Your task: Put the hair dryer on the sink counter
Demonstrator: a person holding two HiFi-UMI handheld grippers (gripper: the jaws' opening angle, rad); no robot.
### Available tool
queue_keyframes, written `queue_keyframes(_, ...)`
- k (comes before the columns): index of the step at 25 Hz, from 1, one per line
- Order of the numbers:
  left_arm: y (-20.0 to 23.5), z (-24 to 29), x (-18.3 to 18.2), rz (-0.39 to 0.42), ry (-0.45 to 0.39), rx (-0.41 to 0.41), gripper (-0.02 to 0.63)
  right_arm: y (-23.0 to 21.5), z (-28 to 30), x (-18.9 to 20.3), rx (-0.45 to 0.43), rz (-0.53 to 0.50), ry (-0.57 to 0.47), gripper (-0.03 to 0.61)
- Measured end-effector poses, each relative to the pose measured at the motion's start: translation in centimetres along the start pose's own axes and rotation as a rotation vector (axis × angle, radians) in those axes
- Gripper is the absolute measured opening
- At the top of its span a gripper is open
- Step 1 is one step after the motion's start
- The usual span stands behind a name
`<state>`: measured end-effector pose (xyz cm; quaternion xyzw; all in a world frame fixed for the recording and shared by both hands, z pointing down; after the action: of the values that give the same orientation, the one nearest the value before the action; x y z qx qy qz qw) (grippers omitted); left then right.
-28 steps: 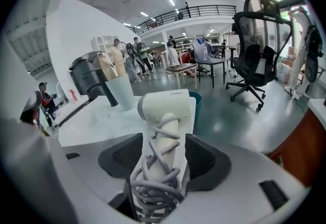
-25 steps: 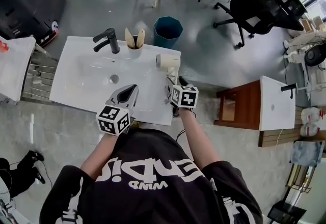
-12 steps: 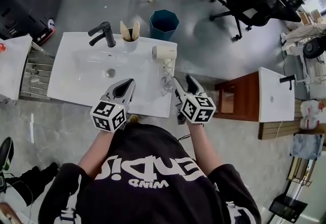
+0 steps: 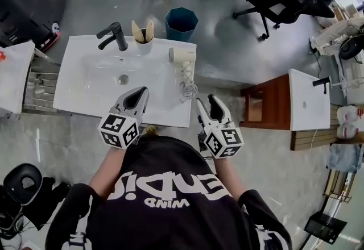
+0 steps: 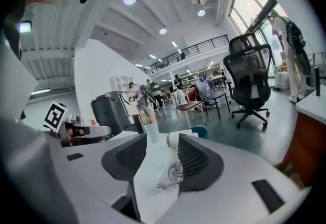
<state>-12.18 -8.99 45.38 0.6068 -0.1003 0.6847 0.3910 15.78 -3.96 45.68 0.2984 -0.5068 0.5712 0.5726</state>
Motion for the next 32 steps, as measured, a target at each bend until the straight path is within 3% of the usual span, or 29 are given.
queue_keyframes(3,0.0,-0.2,0.1,0.001,-0.006,-0.003,0.009,0.0,-0.9,0.2,0.014,-0.032,-0.072,0.172)
queue_keyframes(6,0.0,-0.2,0.2,0.009,-0.009,-0.005,0.008,-0.4,-1.0,0.7,0.031,-0.048,-0.072,0.157)
queue_keyframes(14,-0.1,-0.8,0.5,0.034,-0.039,-0.014,0.008,-1.1,-1.5,1.6,0.074,-0.035,-0.087,0.026)
queue_keyframes(23,0.2,-1.6,1.1,0.093,-0.069,-0.052,0.008,-1.5,-0.6,3.3,0.110,-0.061,-0.053,0.025)
queue_keyframes(32,0.4,-1.8,1.4,0.102,-0.088,-0.078,0.009,-1.3,0.0,3.3,0.110,-0.081,-0.045,0.025)
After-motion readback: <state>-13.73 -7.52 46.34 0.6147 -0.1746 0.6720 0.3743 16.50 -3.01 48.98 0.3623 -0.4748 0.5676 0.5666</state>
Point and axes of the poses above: the fingertips, and each gripper's own axes: z forward along the fingers, y to its left, x out of its underside, the point moved 9 cm from there along -z, backward along the fingers, and after that the axes turned 9 degrees about x, right-handed, at the moved point
